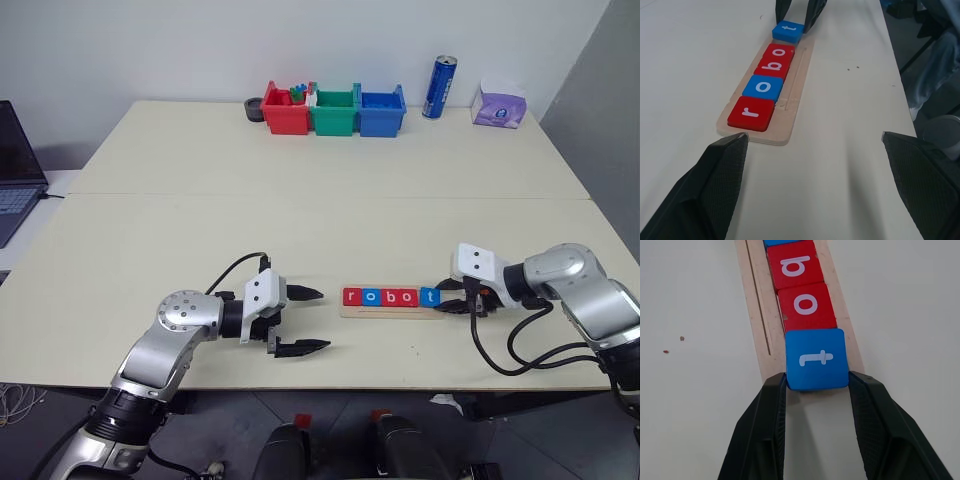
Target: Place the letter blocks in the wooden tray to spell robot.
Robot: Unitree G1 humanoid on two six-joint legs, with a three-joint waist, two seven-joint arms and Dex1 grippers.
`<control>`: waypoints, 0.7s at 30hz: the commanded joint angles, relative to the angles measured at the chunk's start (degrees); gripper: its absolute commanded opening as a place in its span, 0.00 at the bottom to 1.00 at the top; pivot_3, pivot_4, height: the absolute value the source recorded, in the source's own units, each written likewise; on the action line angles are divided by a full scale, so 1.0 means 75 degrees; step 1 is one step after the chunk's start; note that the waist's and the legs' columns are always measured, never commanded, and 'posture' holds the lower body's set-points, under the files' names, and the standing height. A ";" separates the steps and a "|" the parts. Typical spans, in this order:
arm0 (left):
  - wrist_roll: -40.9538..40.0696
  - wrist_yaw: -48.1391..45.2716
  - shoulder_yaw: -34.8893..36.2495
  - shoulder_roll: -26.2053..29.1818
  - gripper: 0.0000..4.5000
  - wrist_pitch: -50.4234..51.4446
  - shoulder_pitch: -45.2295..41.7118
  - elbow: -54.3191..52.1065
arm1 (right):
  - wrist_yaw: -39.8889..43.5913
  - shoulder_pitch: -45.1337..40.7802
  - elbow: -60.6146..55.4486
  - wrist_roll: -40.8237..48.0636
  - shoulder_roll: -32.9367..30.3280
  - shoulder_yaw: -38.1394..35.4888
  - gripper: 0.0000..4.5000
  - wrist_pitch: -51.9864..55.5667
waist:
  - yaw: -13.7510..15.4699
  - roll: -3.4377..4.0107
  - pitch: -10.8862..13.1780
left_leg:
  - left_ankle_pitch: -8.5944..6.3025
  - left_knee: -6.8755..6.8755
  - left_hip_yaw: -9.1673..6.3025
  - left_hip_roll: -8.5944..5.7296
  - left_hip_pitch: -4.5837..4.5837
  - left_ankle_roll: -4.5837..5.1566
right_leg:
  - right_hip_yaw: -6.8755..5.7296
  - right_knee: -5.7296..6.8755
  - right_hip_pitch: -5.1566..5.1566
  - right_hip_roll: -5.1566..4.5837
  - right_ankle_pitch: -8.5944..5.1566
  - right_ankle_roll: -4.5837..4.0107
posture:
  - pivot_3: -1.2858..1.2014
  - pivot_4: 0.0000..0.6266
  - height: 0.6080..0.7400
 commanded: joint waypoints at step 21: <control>-0.0100 0.0165 0.0213 0.0116 1.00 -0.0049 0.0111 -0.0432 | 0.0055 -0.0225 -0.0900 0.0454 0.0050 -0.0900 0.99 0.0548 | 0.0003 0.0001 0.0001 | 0.0000 0.0000 -0.0006 0.0002 0.0000 0.0000 | -0.0002 0.0003 0.0000 -0.0001 0.0009 -0.0016 | 0.52 0.24 1.00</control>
